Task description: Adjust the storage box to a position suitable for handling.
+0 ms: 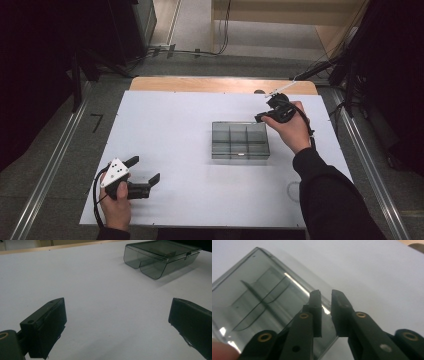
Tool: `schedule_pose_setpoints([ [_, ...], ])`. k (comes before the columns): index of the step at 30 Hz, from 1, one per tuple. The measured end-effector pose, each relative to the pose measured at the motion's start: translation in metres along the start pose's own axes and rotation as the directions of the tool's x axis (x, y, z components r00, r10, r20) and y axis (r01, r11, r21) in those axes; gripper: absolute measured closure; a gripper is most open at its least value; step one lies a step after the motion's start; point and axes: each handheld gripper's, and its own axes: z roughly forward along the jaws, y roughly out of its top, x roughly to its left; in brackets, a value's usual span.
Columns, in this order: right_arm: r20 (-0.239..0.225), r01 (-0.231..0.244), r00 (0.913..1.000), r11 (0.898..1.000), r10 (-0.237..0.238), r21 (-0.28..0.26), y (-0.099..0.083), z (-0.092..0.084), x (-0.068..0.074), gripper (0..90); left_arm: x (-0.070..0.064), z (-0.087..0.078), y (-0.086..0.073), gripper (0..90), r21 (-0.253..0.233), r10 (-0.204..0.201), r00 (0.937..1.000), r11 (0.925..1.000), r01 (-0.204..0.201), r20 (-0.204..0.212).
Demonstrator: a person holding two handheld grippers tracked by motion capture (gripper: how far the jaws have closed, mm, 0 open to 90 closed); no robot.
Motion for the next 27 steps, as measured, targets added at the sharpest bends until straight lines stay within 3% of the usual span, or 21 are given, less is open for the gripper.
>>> schedule_pose_setpoints([
  [5,0.007,0.006,1.0000,1.000,-0.007,0.024,0.011,0.008,-0.002,87.8,0.001,-0.001,0.000,1.6,-0.006,0.003,1.0000,1.0000,-0.003,0.006],
  [8,-0.021,-0.013,0.9997,0.999,0.014,0.039,0.016,0.017,-0.005,88.0,0.001,-0.001,0.000,1.6,-0.006,-0.003,0.9999,1.0000,0.003,0.010],
  [13,-0.013,-0.014,0.9998,0.998,0.015,0.063,0.018,0.026,-0.006,88.1,0.002,0.001,0.000,1.6,-0.007,-0.014,0.9998,0.9999,0.014,0.016],
  [14,-0.028,-0.013,0.9995,0.997,0.016,0.071,0.019,0.030,-0.006,88.1,0.003,0.001,0.001,1.6,0.005,-0.012,0.9998,0.9999,0.012,0.018],
  [18,-0.007,-0.013,0.9999,0.994,0.013,0.108,0.020,0.035,-0.004,88.1,0.002,0.002,0.001,1.7,0.009,-0.006,0.9997,0.9999,0.005,0.023],
  [27,-0.034,-0.025,0.9990,0.993,0.029,0.113,0.021,0.047,-0.004,88.2,0.003,0.001,0.000,1.6,-0.006,-0.008,0.9992,0.9999,0.008,0.039],
])
